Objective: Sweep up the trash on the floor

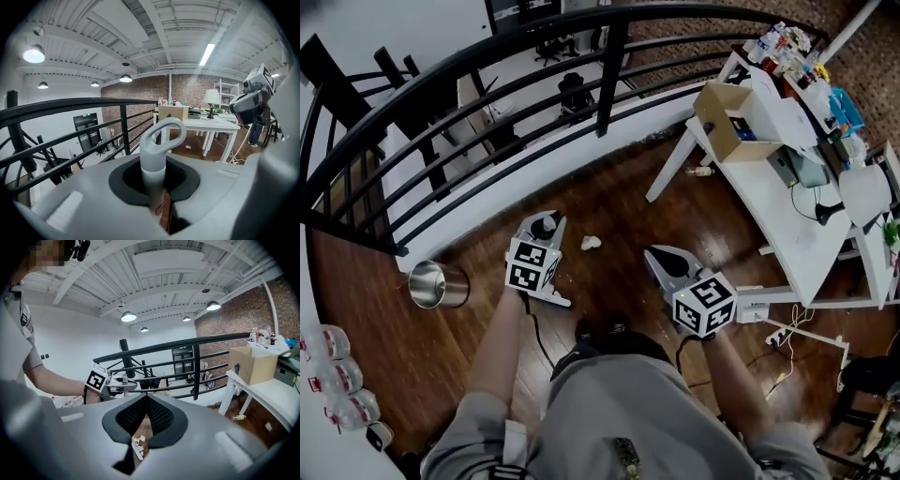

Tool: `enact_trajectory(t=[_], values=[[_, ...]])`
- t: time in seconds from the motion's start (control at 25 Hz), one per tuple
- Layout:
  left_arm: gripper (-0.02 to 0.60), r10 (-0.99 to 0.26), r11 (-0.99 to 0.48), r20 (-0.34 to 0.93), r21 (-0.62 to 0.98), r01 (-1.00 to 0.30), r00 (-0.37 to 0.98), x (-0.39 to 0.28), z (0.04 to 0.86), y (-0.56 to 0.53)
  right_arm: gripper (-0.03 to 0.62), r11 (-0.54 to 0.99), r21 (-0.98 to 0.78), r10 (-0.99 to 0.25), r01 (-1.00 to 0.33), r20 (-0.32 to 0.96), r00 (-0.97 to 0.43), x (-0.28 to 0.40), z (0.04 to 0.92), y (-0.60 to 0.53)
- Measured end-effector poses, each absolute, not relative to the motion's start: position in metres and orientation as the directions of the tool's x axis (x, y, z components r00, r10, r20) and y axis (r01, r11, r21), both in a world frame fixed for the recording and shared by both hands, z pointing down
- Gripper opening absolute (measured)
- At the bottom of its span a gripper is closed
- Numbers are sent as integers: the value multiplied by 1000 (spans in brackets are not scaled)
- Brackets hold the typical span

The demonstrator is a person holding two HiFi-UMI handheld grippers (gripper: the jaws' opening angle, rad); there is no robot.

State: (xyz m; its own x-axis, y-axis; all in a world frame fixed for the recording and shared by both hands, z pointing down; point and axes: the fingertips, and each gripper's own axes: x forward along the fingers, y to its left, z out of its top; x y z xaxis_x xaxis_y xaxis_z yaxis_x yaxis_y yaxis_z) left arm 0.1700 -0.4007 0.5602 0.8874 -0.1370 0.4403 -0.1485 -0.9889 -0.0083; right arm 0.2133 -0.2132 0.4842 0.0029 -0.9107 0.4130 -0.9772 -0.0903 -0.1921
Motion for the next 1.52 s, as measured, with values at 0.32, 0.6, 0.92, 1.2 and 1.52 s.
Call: enact_trajectory(t=[0.32,0.6,0.92,1.2,1.52], values=[[43,-170,-984,447,-25,-178,878,166,556,-394,0,-40,-215,-915,-976,401,-50,224,487,-216],[43,-230,-970,457,-40,-239,859,125,549,-378,0,70,-239,-907,-968,389,-162,204,489,-234],[46,-425,-893,471,-80,-443,773,54,539,-351,0,334,-282,-830,-899,363,-423,146,492,-257],[49,-607,-750,477,-80,-657,636,-8,540,-327,0,498,-314,-731,-808,350,-586,99,495,-253],[104,-698,-618,483,-31,-786,529,-68,544,-297,0,583,-304,-672,-753,341,-657,53,485,-253]])
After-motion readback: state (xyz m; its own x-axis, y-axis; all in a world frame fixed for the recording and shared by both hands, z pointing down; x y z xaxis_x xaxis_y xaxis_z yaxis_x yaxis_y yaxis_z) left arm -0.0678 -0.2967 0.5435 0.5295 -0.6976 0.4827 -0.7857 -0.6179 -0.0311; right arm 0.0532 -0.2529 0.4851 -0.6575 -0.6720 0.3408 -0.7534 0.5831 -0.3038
